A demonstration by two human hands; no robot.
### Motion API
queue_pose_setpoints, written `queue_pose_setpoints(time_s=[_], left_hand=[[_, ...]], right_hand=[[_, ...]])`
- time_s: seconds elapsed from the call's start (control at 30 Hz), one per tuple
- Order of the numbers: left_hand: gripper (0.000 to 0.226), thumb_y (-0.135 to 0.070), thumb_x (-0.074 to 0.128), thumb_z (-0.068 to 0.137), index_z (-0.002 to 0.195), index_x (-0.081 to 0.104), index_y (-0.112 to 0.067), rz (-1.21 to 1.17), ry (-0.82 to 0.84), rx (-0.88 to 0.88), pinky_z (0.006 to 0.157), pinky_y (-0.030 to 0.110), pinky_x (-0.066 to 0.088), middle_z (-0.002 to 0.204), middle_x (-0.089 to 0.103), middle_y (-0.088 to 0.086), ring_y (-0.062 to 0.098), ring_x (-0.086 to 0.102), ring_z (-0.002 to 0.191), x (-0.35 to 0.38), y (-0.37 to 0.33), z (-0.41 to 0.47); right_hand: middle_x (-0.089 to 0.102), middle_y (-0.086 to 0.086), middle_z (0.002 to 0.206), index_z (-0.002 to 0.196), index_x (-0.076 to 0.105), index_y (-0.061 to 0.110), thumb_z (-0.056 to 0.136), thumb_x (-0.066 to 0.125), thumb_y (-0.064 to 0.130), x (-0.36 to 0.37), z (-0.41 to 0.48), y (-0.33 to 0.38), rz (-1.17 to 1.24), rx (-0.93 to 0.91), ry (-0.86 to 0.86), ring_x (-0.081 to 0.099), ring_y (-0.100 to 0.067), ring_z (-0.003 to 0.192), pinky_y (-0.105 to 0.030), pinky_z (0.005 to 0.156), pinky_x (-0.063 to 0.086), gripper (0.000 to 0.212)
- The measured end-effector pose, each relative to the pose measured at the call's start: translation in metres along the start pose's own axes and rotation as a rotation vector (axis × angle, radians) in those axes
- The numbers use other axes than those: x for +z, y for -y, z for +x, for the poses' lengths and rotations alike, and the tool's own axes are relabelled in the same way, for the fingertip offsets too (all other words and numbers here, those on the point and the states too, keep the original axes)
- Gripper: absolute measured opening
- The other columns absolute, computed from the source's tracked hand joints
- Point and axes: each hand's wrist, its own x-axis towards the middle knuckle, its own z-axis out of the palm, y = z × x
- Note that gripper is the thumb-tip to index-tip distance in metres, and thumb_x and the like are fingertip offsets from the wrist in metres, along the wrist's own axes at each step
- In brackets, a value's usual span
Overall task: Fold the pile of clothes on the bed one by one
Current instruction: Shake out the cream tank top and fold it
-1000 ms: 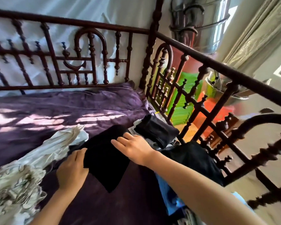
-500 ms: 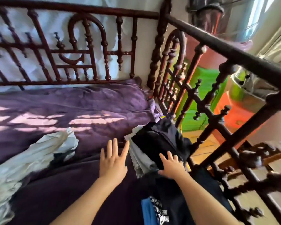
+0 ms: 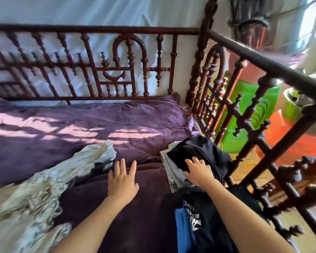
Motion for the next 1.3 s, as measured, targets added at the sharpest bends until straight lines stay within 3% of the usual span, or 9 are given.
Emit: queue_pose_setpoints(time_s=[0.27,0.5,0.67,0.93,1.13,1.3], left_hand=[[0.072,-0.044,0.043,0.094,0.15,0.001,-0.026,-0.07,-0.117,-0.295,0.115,0.044,0.012,0.157,-0.003,0.014,0.031,-0.001,0.144,-0.041,0.142,-0.108],[0.073,-0.047,0.041,0.093,0.15,0.002,-0.024,-0.078,-0.245,-0.691,0.114,0.041,0.014,0.157,0.003,0.013,0.029,0.002,0.144,-0.061,0.31,-0.289],[0.07,-0.047,0.042,0.093,0.15,0.009,-0.022,-0.044,-0.307,-0.888,0.113,0.041,0.019,0.155,0.01,0.013,0.03,0.006,0.143,-0.059,0.399,-0.42],[0.07,-0.047,0.041,0.094,0.15,0.008,-0.022,-0.042,-0.28,-0.99,0.113,0.039,0.018,0.156,0.008,0.012,0.029,0.005,0.144,-0.028,0.471,-0.542],[0.069,-0.047,0.041,0.094,0.15,0.007,-0.023,-0.096,-0.306,-0.964,0.113,0.039,0.017,0.156,0.006,0.012,0.028,0.004,0.144,-0.018,0.508,-0.547],[0.068,-0.047,0.038,0.096,0.15,0.003,-0.024,-0.105,-0.308,-1.004,0.114,0.04,0.016,0.157,0.003,0.012,0.029,0.002,0.144,-0.025,0.566,-0.538]], right_hand=[[0.022,-0.01,0.15,0.146,0.022,0.02,0.096,0.043,0.038,-0.046,-0.064,0.143,-0.079,-0.303,-0.122,0.025,-0.031,0.136,-0.044,0.105,0.03,0.057],[0.014,-0.009,0.154,0.148,0.015,0.023,0.095,0.046,0.034,-0.075,-0.157,0.333,-0.14,-0.663,-0.22,0.02,-0.031,0.14,-0.045,0.11,0.024,0.062],[0.009,-0.007,0.156,0.149,0.012,0.027,0.096,0.042,0.033,-0.056,-0.249,0.457,-0.135,-0.895,-0.245,0.014,-0.029,0.143,-0.043,0.112,0.021,0.061],[0.008,-0.005,0.156,0.149,0.013,0.027,0.096,0.043,0.035,0.003,-0.346,0.546,-0.212,-1.039,-0.175,0.016,-0.028,0.141,-0.045,0.11,0.024,0.062],[0.014,-0.005,0.153,0.149,0.014,0.028,0.097,0.041,0.035,0.003,-0.339,0.588,-0.201,-1.045,-0.171,0.021,-0.028,0.139,-0.043,0.109,0.028,0.058],[0.016,-0.005,0.152,0.149,0.015,0.027,0.097,0.042,0.033,0.001,-0.323,0.663,-0.145,-1.089,-0.185,0.022,-0.028,0.138,-0.042,0.108,0.029,0.059]])
